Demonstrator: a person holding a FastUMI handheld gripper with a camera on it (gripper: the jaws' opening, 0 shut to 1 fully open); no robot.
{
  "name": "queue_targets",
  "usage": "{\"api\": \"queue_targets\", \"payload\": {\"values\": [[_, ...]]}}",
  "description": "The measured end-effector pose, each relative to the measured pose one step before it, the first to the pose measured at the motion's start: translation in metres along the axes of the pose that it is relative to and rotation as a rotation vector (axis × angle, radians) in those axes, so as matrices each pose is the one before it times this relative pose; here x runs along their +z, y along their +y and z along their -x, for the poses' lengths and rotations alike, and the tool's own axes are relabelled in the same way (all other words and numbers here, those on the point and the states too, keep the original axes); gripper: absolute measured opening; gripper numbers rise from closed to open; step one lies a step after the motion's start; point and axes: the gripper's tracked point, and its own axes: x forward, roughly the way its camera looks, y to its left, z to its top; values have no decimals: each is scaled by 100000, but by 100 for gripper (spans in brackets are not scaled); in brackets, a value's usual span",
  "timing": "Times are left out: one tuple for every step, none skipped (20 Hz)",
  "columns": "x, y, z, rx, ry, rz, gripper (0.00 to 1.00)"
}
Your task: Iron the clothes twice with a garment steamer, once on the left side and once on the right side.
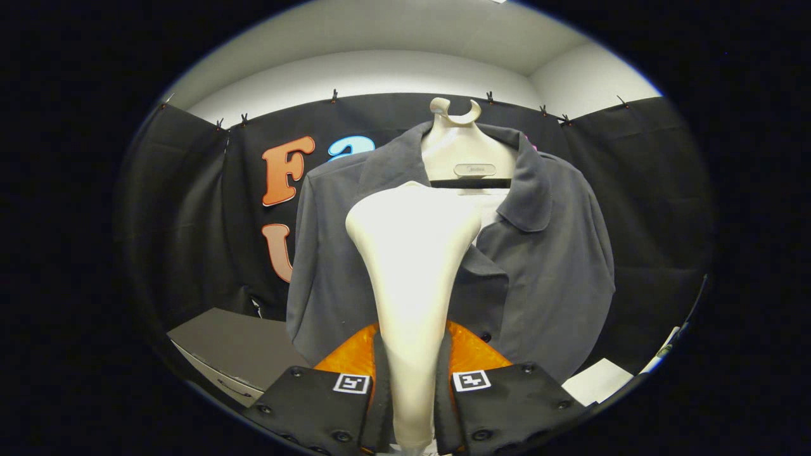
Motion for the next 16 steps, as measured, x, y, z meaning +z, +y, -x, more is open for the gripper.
{"api": "queue_targets", "payload": {"values": [[-548, 72, -429, 1078, 510, -175, 34], [-614, -26, -274, 680, 552, -87, 34], [-386, -9, -211, 832, -226, 61, 34], [-332, -80, -14, 712, -348, 352, 34], [-320, -92, -92, 410, -270, 771, 34], [-326, -53, -8, 306, -181, 1232, 34], [-330, -73, -24, 168, -150, 1145, 34], [-325, -108, -127, 234, 189, 569, 34], [-430, -42, -23, 354, 356, -104, 34], [-540, -21, 110, 236, 884, -338, 34], [-627, -116, 4, -58, 839, -229, 34], [-797, -111, 123, 11, 1120, -257, 34], [-859, -51, -5, -57, 1115, -195, 34], [-813, -128, 81, -180, 1158, -48, 34], [-840, 19, 94, -22, 1073, 215, 34], [-770, -45, 72, -51, 973, 90, 34]]}}
